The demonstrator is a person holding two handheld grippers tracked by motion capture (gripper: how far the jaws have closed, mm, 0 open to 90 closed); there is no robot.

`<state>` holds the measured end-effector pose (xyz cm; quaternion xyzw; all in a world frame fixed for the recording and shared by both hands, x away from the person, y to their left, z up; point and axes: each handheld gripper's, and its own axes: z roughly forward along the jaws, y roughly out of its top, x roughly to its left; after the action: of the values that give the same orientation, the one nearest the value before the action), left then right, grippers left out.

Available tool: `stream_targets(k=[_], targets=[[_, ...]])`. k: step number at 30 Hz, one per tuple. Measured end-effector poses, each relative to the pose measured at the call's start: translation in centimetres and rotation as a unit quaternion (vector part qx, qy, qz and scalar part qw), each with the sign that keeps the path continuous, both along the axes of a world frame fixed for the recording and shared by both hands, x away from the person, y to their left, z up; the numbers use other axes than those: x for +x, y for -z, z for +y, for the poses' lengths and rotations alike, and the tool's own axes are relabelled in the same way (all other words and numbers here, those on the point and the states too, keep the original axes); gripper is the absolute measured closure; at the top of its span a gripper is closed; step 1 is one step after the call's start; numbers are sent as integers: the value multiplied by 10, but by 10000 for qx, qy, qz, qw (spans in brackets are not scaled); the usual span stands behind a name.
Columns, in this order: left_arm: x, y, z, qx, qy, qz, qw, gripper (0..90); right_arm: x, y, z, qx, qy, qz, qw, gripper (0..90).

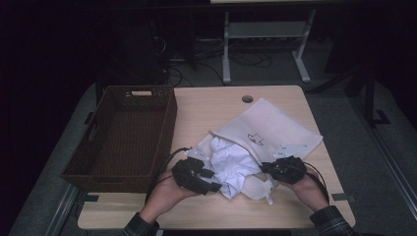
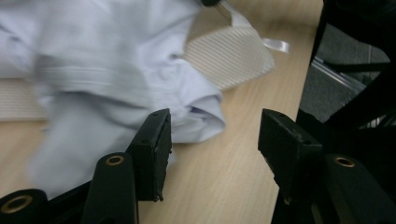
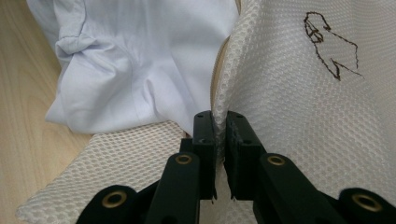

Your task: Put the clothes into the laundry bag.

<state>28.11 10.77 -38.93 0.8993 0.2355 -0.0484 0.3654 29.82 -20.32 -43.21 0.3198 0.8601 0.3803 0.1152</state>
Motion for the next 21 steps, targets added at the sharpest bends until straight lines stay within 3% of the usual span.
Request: stream_targets(k=[6, 10, 13, 16, 21], targets=[[-6, 24, -31, 288, 202, -86, 9993, 409, 0, 0, 1, -19, -11, -18, 10000, 821], [-3, 44, -44, 452, 270, 23, 9986, 402, 0, -1, 1, -19, -15, -21, 10000, 821], [0, 57, -51, 638, 264, -14, 9976, 405, 0, 0, 1, -20, -18, -12, 10000, 821], [1, 63, -53, 698, 204, -44, 9973, 460, 0, 0, 1, -18, -29, -14, 10000, 821], [5, 64, -50, 718, 46, -173, 9973, 674, 0, 0, 2, -39, -39, -22, 10000, 821]])
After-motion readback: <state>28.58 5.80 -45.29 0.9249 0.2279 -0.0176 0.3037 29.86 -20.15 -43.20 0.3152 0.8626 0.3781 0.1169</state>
